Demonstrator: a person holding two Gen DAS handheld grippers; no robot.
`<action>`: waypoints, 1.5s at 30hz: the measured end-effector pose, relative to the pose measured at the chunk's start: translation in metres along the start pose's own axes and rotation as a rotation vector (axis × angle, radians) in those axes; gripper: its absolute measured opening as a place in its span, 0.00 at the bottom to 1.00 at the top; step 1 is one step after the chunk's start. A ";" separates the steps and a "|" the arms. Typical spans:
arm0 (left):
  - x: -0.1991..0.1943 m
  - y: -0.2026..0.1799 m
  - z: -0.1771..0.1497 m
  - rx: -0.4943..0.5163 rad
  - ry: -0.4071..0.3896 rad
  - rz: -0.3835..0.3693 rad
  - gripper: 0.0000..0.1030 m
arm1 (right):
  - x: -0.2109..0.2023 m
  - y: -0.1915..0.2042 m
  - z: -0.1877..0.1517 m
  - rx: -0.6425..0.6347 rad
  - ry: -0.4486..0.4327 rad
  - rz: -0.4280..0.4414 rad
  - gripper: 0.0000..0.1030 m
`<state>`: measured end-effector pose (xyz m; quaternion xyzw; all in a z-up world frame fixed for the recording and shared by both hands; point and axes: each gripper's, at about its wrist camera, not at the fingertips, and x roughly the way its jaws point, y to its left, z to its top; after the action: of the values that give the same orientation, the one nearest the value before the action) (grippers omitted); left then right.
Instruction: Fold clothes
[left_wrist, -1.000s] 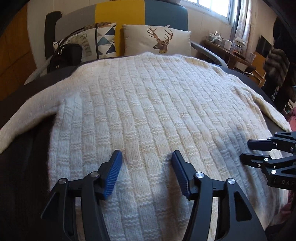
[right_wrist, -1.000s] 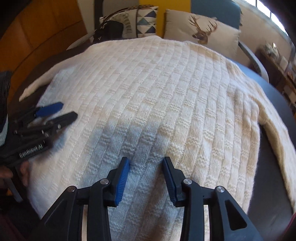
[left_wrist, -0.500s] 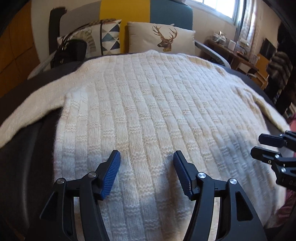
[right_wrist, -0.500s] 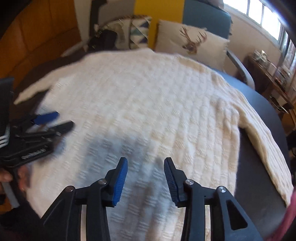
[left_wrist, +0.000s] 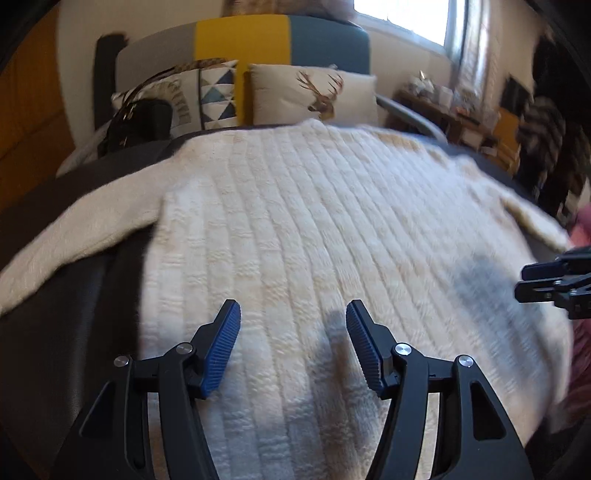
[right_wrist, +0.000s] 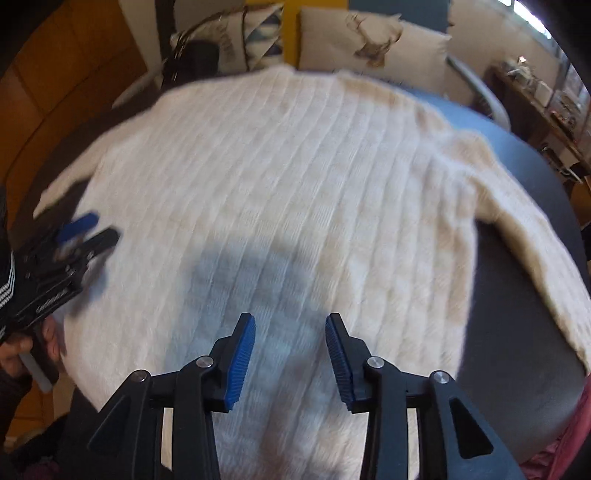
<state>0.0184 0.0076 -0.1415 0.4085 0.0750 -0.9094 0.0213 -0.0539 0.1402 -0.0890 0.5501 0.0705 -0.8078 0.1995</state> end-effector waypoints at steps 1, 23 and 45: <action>-0.001 0.004 0.006 -0.044 -0.002 -0.011 0.61 | -0.001 -0.006 0.008 0.002 -0.013 0.009 0.38; 0.123 -0.124 0.184 0.055 0.018 -0.175 0.61 | 0.015 -0.217 0.107 0.286 -0.141 -0.036 0.39; 0.247 -0.251 0.196 0.323 0.111 -0.028 0.63 | 0.083 -0.257 0.125 0.111 -0.088 -0.203 0.42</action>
<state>-0.3160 0.2312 -0.1673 0.4551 -0.0653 -0.8859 -0.0617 -0.2900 0.3123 -0.1443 0.5145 0.0721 -0.8498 0.0889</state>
